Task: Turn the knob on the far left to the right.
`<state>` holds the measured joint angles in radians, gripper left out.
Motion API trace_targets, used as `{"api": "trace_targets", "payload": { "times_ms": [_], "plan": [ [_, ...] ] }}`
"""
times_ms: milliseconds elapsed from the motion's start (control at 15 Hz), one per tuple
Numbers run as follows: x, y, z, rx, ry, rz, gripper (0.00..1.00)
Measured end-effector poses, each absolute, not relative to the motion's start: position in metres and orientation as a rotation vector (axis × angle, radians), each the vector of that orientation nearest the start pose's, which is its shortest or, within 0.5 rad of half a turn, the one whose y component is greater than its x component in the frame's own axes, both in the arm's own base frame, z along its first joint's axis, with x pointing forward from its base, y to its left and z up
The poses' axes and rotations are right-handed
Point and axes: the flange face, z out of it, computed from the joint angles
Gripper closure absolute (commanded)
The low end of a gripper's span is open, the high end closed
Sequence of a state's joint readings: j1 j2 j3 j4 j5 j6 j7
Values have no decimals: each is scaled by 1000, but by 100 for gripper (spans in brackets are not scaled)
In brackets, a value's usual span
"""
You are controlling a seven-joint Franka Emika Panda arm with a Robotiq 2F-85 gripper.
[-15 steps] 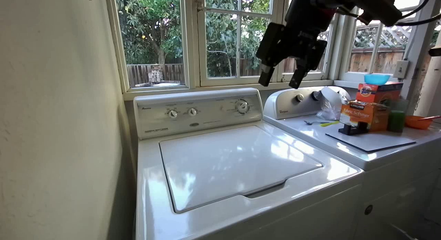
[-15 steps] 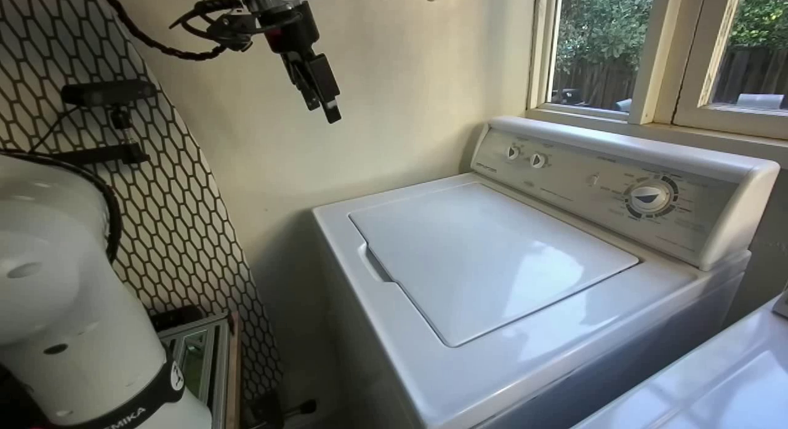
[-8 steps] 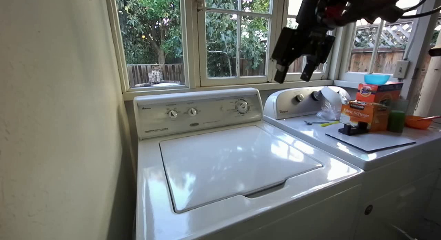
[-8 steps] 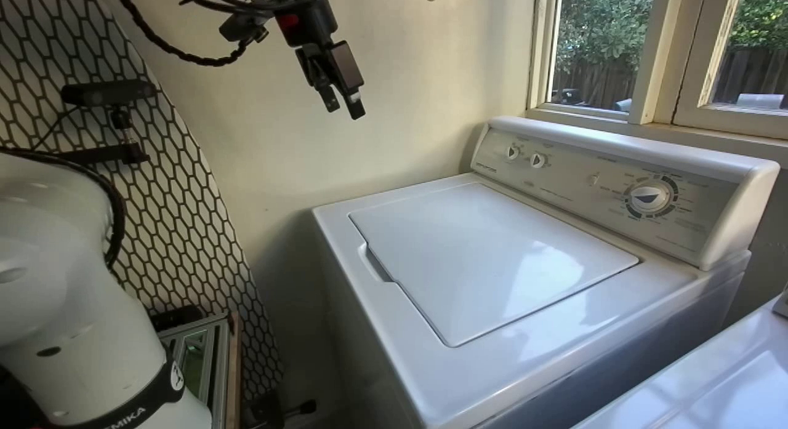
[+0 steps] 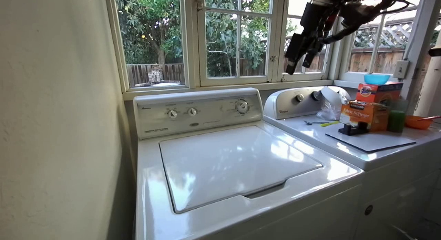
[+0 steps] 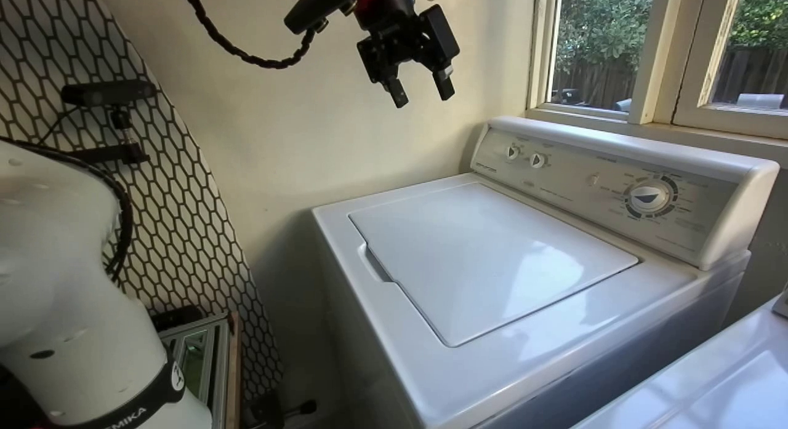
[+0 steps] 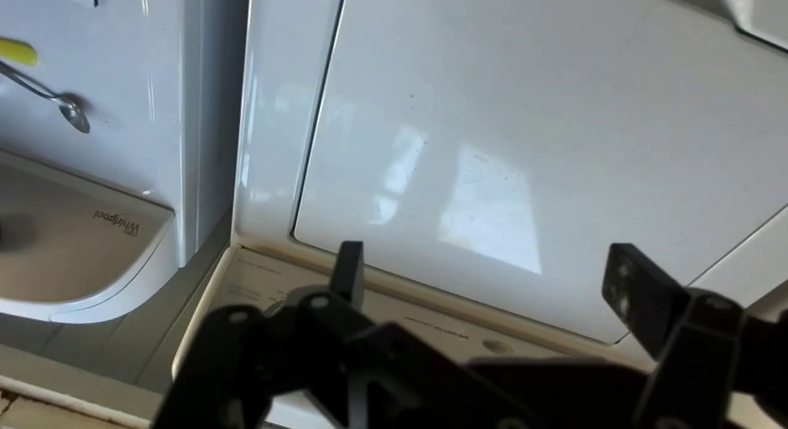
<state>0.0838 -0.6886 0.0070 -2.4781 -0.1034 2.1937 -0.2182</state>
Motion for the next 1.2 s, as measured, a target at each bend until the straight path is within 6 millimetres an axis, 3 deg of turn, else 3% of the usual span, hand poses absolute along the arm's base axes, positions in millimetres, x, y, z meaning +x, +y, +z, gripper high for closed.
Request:
{"api": "trace_targets", "payload": {
  "times_ms": [1067,1200],
  "plan": [
    [374,34,567,-3150,-569,-663,0],
    [379,49,565,-3123,-626,-687,0]
  ]
}}
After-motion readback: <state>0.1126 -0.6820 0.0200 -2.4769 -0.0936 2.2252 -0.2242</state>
